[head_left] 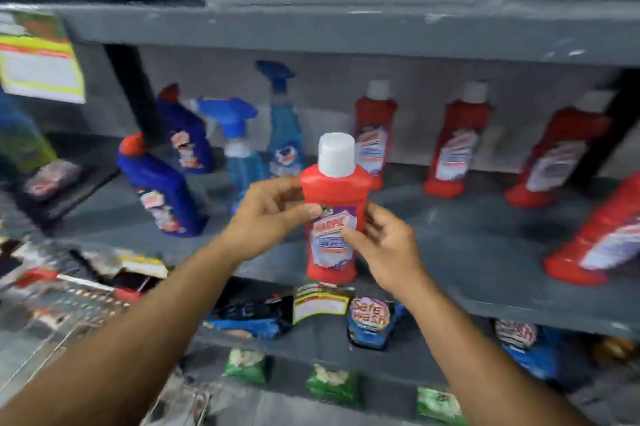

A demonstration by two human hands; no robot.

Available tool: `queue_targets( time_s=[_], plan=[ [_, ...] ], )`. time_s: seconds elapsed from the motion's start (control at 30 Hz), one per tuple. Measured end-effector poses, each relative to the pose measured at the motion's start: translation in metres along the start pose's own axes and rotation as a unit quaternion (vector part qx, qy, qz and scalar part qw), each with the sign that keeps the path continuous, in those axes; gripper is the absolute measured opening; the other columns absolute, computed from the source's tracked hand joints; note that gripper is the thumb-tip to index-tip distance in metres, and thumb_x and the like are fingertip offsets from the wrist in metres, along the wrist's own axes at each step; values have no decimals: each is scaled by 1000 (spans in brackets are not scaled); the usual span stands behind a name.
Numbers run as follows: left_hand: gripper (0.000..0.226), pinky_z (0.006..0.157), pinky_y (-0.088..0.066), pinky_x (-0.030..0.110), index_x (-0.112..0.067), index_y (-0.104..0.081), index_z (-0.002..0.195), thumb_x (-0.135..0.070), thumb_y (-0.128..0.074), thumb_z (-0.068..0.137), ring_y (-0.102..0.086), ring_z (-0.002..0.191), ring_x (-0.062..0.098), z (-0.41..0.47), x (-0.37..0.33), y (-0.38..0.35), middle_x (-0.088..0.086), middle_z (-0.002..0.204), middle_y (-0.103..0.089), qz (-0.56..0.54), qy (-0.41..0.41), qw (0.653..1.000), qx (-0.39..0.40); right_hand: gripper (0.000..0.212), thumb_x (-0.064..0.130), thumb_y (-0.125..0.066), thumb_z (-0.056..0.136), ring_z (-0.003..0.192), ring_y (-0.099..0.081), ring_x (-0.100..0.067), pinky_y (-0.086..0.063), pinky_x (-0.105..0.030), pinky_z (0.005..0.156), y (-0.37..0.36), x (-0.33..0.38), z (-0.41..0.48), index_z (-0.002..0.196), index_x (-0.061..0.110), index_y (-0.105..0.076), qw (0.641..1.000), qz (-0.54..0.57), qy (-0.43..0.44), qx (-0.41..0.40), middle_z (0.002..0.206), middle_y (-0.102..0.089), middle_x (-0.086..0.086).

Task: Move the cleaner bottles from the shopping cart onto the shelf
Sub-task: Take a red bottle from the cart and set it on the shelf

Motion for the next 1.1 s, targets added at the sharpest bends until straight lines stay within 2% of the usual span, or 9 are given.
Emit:
queue_targets(
  time_s=[0.27,0.43,0.57,0.7,0.8,0.9,0.93,1.0,1.1],
  plan=[
    [29,85,-55,30,-15,-65,104,3,-63,81,-67,92,13,85,27,-167,-5,95,-73,-51,18,994,99,52,-4,-58,83,97,-65,-4,-52,-19,83,172,14,-25,129,19,-48,984,-51,47,-167,101,-71,22],
    [33,88,-55,34,-3,-59,114,2,-63,82,-66,96,17,101,30,-224,9,103,-68,-70,38,988,135,52,-1,-60,84,98,-64,-3,-51,-16,81,224,21,-40,130,21,-49,975,-74,57,-200,103,-71,21],
    [32,86,-55,32,-9,-61,112,1,-63,82,-67,97,18,104,30,-239,8,104,-68,-79,35,986,140,51,4,-60,85,106,-63,-11,-51,-20,86,236,21,-43,132,17,-47,977,-74,55,-192,111,-70,14],
    [34,85,-56,29,-5,-58,115,3,-62,82,-67,96,16,98,30,-240,9,105,-68,-93,37,986,132,49,6,-58,87,111,-61,-12,-50,-24,92,236,21,-45,132,20,-47,979,-92,53,-175,114,-68,13],
    [46,96,-51,35,2,-49,127,5,-61,82,-63,108,21,91,28,-242,19,123,-61,-79,37,987,132,50,7,-57,87,116,-57,-11,-47,-27,98,236,24,-48,132,26,-45,976,-111,52,-180,121,-65,11],
    [55,107,-41,35,3,-40,134,1,-60,84,-55,120,18,75,30,-220,18,140,-47,-62,53,992,98,55,21,-63,86,116,-54,-1,-42,-24,102,240,34,-66,135,14,-40,953,-110,80,-272,132,-56,2],
    [58,111,-36,36,0,-38,136,-7,-62,84,-48,128,21,68,34,-206,17,144,-44,-28,51,995,81,51,26,-64,84,107,-55,7,-43,-17,98,242,39,-81,130,15,-44,933,-112,101,-328,123,-60,13],
    [60,113,-32,34,-7,-40,137,-25,-61,83,-41,135,20,41,39,-161,12,145,-44,78,41,995,42,33,16,-60,87,89,-57,12,-44,-10,85,234,34,-114,118,23,-52,900,-134,134,-394,99,-64,31],
    [49,107,-38,25,-11,-50,131,-29,-57,86,-51,124,14,-33,53,-45,12,135,-56,197,40,978,-53,36,3,-60,86,73,-57,12,-44,-7,74,156,-11,-113,107,32,-59,938,-154,88,-299,84,-66,35]
  ],
)
Point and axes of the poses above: each hand's wrist, its own z-axis towards the middle knuckle, its own y-axis out of the back of the hand, x = y × z, the point moved 9 cm from there along z, towards the middle knuckle
